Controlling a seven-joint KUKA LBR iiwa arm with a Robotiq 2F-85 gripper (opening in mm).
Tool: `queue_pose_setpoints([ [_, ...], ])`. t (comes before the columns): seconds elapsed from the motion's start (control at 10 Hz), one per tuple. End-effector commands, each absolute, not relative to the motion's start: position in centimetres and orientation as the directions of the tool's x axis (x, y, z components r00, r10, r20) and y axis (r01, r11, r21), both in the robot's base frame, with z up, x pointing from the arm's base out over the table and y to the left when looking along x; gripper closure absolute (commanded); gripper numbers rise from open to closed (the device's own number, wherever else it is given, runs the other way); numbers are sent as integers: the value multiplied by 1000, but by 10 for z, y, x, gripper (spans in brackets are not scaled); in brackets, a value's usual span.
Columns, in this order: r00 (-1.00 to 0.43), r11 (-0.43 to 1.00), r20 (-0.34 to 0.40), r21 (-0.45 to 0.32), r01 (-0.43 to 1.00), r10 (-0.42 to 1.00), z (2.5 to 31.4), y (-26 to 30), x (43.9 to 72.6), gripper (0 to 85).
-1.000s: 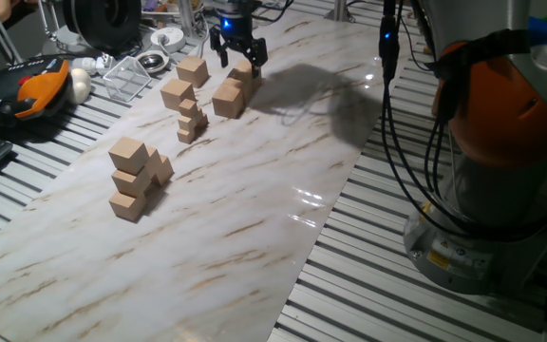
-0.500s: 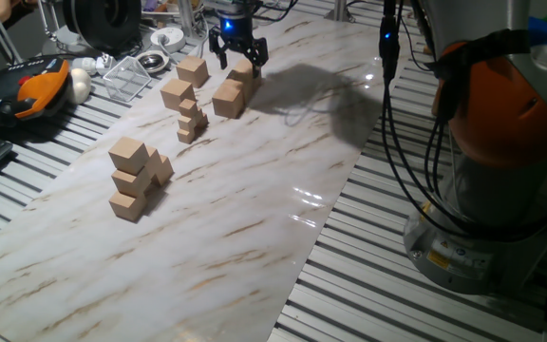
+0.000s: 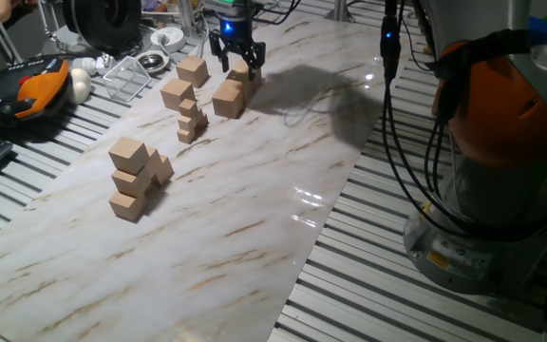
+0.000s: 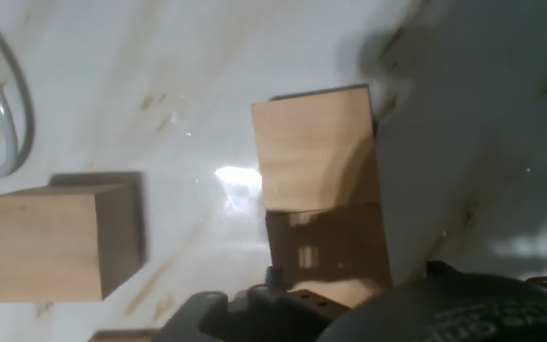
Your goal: Stack the blocks into a pyramid shape
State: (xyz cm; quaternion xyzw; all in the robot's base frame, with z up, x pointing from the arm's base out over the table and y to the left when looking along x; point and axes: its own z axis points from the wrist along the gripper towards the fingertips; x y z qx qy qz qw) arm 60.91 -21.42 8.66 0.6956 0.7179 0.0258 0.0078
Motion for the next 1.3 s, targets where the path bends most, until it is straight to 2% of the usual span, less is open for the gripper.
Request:
queue_pose_setpoints([
  [0.0,-44,42,23,47,998,999,86,-214,610,0],
  [1.2,-59,56,31,79,995,998,76,-214,613,0],
])
